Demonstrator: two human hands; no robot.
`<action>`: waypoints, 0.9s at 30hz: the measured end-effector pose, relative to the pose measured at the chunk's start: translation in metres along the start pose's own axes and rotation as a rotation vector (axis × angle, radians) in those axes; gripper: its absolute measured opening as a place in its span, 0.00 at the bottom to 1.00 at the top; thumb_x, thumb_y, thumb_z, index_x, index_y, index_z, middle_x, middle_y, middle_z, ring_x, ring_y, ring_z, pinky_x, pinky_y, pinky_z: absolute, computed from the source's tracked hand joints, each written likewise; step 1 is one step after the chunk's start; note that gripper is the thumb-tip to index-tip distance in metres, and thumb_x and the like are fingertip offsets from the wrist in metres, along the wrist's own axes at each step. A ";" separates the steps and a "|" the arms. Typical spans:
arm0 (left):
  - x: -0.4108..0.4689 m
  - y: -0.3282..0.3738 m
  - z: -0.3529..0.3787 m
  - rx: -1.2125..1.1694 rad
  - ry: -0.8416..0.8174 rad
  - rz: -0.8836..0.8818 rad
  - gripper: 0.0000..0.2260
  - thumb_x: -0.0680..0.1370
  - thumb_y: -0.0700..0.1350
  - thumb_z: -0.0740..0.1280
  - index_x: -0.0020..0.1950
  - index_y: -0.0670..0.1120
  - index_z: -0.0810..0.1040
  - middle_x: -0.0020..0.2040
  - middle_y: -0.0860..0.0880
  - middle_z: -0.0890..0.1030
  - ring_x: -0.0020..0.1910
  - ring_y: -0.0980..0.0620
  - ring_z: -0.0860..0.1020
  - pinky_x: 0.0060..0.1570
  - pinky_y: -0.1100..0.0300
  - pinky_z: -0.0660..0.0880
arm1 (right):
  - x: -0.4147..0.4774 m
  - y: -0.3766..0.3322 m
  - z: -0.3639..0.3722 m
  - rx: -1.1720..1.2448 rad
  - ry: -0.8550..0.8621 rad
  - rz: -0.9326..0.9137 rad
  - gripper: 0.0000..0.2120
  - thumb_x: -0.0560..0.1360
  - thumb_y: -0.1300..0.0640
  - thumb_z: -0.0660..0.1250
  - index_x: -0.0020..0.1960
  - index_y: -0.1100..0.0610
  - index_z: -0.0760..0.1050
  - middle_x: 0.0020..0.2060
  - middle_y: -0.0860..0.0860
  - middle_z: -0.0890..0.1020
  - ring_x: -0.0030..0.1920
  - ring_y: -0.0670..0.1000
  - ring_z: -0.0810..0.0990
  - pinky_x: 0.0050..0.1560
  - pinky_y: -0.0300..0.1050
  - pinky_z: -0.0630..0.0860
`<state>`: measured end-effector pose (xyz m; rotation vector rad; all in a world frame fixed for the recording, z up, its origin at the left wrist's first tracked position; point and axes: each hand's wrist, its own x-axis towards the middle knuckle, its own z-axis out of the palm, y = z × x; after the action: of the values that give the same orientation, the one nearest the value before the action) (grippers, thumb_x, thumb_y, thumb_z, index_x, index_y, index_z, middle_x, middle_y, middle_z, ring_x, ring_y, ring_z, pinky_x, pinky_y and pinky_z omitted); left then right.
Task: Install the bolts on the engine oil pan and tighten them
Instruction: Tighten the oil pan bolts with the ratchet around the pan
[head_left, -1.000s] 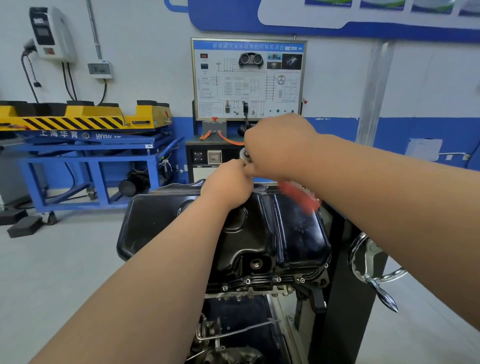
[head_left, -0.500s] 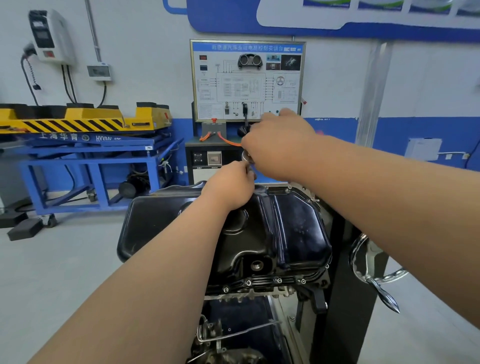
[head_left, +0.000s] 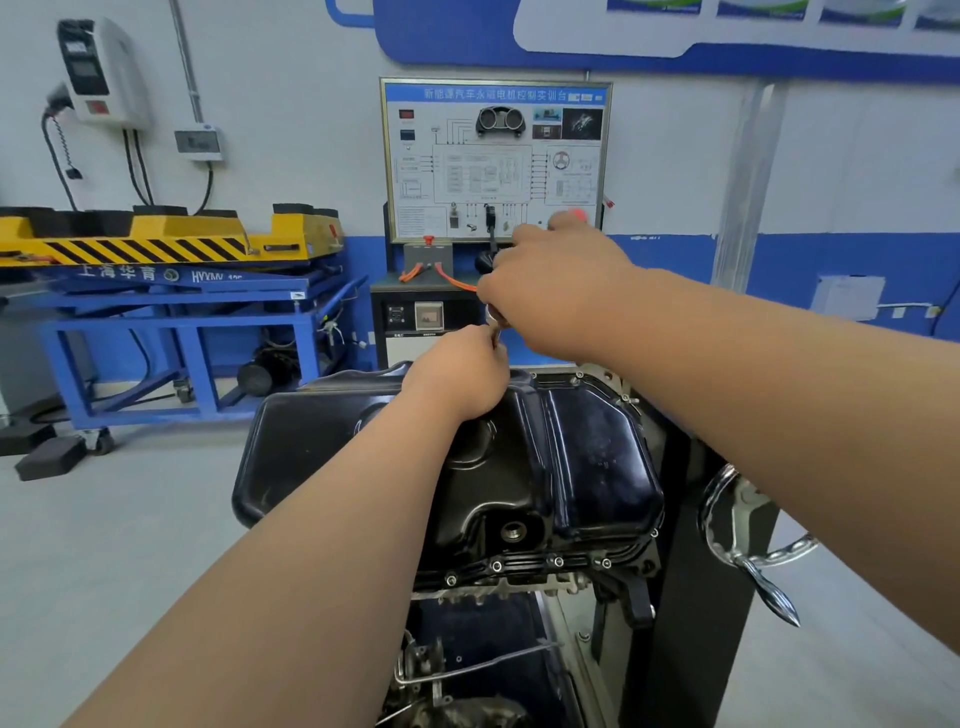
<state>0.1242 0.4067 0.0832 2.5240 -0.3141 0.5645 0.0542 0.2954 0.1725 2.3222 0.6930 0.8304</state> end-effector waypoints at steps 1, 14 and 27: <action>0.001 0.001 0.000 0.001 -0.004 -0.005 0.14 0.80 0.44 0.55 0.33 0.50 0.61 0.31 0.51 0.69 0.30 0.54 0.66 0.35 0.56 0.65 | 0.000 -0.001 0.000 -0.011 -0.010 -0.012 0.05 0.77 0.60 0.59 0.49 0.52 0.73 0.43 0.50 0.75 0.48 0.54 0.71 0.48 0.50 0.62; 0.003 0.001 0.001 0.010 -0.043 -0.025 0.13 0.80 0.47 0.55 0.35 0.53 0.64 0.35 0.53 0.71 0.36 0.52 0.71 0.41 0.54 0.69 | 0.000 0.006 0.000 -0.066 -0.026 -0.038 0.06 0.76 0.58 0.62 0.51 0.51 0.74 0.49 0.50 0.77 0.53 0.54 0.72 0.53 0.53 0.65; 0.003 0.005 -0.001 0.119 -0.053 -0.016 0.13 0.75 0.36 0.54 0.32 0.47 0.66 0.31 0.49 0.71 0.31 0.49 0.69 0.31 0.57 0.63 | -0.005 -0.002 0.005 0.157 -0.026 0.217 0.22 0.76 0.42 0.61 0.33 0.53 0.57 0.30 0.49 0.65 0.28 0.49 0.63 0.27 0.41 0.58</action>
<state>0.1251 0.4030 0.0877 2.6575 -0.2868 0.5246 0.0536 0.2914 0.1659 2.5790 0.5163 0.8655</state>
